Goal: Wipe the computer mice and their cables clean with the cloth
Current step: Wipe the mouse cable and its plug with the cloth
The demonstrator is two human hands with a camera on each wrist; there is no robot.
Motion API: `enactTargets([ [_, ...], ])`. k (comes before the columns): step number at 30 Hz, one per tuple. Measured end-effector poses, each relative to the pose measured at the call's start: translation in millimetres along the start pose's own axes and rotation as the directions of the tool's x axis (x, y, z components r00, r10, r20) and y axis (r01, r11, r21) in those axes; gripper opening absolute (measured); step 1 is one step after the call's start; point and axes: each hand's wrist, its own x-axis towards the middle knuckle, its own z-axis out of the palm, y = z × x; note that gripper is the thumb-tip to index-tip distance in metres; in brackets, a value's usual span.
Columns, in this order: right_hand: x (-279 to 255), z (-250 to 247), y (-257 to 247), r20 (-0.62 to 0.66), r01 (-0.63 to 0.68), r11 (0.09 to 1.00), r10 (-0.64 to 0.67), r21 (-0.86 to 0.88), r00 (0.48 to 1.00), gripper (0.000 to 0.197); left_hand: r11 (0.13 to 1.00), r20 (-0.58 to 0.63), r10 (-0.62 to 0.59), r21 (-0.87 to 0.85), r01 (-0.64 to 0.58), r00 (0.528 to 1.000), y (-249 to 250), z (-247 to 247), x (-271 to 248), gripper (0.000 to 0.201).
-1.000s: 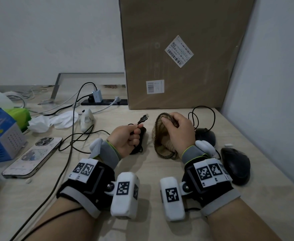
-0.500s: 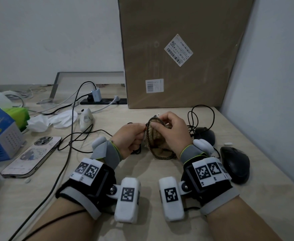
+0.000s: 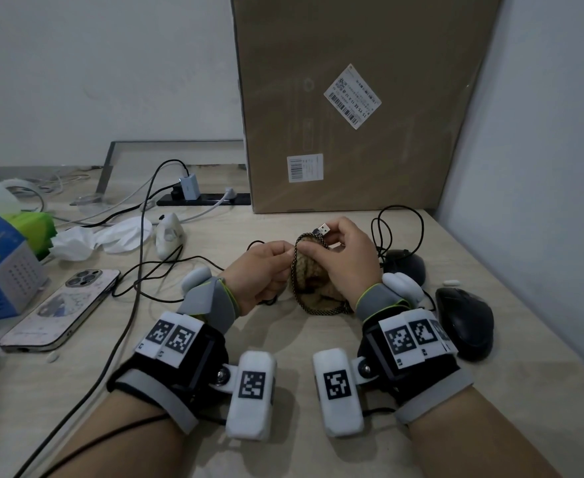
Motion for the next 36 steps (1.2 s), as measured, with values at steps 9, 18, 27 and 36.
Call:
enactTargets([
  [9, 2.8, -2.5, 2.0, -0.069, -0.016, 1.0, 0.015, -0.014, 0.997, 0.034, 0.998, 0.004, 0.002, 0.067, -0.003, 1.0, -1.6, 1.5, -0.1, 0.026],
  [18, 7.0, -9.4, 9.2, -0.191, -0.085, 0.996, 0.08, -0.019, 0.978, 0.038, 0.994, -0.101, -0.048, -0.102, 0.037, 0.994, 1.9, 1.2, 1.1, 0.026],
  [27, 2.0, -2.7, -0.3, -0.047, -0.012, 0.993, 0.018, 0.115, 0.999, 0.023, 0.993, -0.205, -0.022, -0.121, -0.003, 0.979, -0.1, -3.1, 4.4, 0.025],
  [36, 1.7, -0.2, 3.5, -0.037, 0.027, 0.999, -0.026, 0.025, 0.999, 0.034, 0.999, -0.067, 0.038, -0.035, -0.041, 0.997, -2.2, 3.4, 1.3, 0.026],
])
